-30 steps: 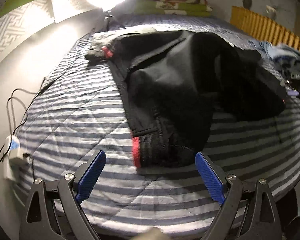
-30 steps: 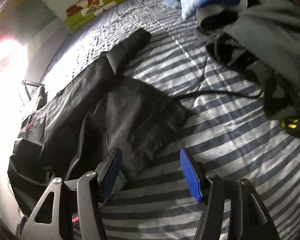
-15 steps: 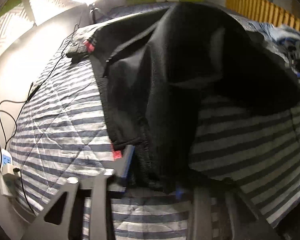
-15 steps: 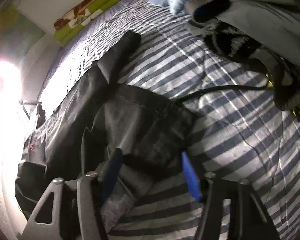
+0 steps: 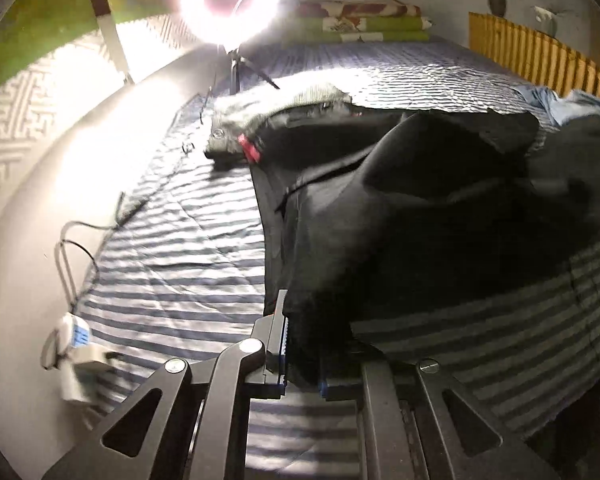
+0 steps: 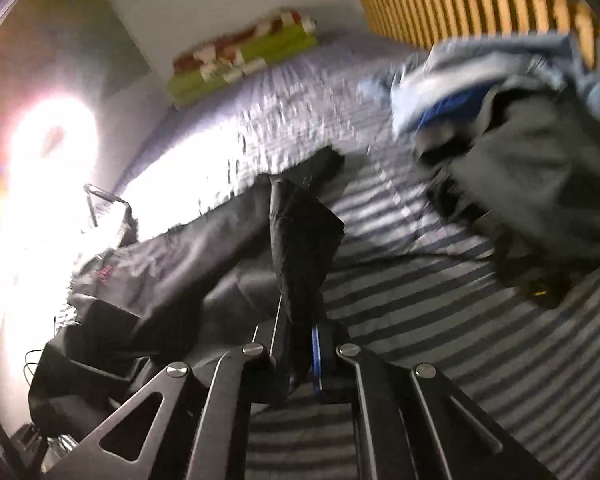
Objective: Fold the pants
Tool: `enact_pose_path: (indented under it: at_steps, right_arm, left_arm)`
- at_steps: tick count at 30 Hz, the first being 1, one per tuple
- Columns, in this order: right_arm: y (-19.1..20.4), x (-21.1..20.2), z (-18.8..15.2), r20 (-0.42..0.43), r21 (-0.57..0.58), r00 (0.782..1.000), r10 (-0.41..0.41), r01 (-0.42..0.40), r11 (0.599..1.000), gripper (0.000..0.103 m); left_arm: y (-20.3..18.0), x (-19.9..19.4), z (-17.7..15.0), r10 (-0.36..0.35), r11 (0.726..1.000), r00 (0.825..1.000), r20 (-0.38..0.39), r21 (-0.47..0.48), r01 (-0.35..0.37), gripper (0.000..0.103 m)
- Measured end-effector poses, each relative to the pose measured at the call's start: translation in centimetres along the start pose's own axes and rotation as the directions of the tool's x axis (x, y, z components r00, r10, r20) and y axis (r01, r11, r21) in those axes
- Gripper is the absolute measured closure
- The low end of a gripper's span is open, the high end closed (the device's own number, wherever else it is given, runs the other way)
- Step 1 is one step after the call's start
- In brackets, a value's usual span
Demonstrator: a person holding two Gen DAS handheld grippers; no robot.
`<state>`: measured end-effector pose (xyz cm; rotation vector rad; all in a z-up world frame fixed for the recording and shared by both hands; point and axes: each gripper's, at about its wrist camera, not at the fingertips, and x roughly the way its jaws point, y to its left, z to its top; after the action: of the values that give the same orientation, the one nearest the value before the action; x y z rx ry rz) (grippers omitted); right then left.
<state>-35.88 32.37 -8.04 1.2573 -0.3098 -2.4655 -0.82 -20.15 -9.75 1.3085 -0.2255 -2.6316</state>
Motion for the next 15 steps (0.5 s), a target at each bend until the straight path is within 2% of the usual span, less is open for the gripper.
enact_pose_path:
  at_steps: [3,6,8,9,10,11,12,13,14,15]
  right_arm:
    - [-0.8,-4.1,-0.4,0.07,0.001,0.997,-0.016,0.016,1.0,0.097]
    - [-2.4,-7.8,-1.6,0.135,0.016,0.989,-0.067,0.065,0.998,0.097]
    - [-3.4,-9.2,-2.9,0.156,0.024,0.979,-0.13,0.127,0.992,0.097]
    - [-4.0,-9.6,-3.6,0.15,0.025,0.974,-0.171,0.17,0.985,0.097]
    - [-4.7,-9.5,-4.2,0.133,0.027,0.97,-0.202,0.2,0.979,0.096]
    - [-5.7,-8.8,-5.2,0.08,0.032,0.967,-0.242,0.24,0.97,0.092]
    - [-6.3,-8.2,-5.8,0.036,0.032,0.967,-0.252,0.251,0.967,0.089]
    - [-7.1,-7.3,-6.5,-0.019,0.026,0.964,-0.267,0.267,0.963,0.08]
    - [-7.8,-6.4,-7.2,-0.073,0.021,0.953,-0.295,0.297,0.955,0.076]
    - [-8.4,-5.8,-7.8,-0.107,0.018,0.941,-0.322,0.326,0.945,0.076]
  left_arm:
    - [-1.0,-2.0,-0.5,-0.003,0.998,1.0,0.006,0.066,0.003,0.093]
    - [-2.9,-3.7,-1.7,-0.009,0.987,1.0,0.003,0.16,0.009,0.094]
    - [-4.1,-4.1,-3.0,-0.041,0.979,0.999,-0.025,0.2,0.045,0.091]
    - [-4.8,-4.1,-3.6,-0.075,0.972,0.996,-0.058,0.221,0.086,0.089]
    - [-5.3,-4.2,-4.2,-0.101,0.964,0.991,-0.088,0.235,0.12,0.083]
    - [-5.6,-4.4,-4.9,-0.121,0.961,0.987,-0.109,0.238,0.144,0.076]
    - [-5.7,-4.8,-5.5,-0.148,0.959,0.982,-0.117,0.225,0.171,0.059]
    - [-5.7,-5.0,-5.9,-0.173,0.959,0.978,-0.12,0.207,0.195,0.049]
    - [-5.3,-5.6,-6.1,-0.215,0.958,0.97,-0.117,0.168,0.233,0.049]
    - [-5.1,-6.3,-6.5,-0.244,0.957,0.963,-0.113,0.13,0.258,0.049]
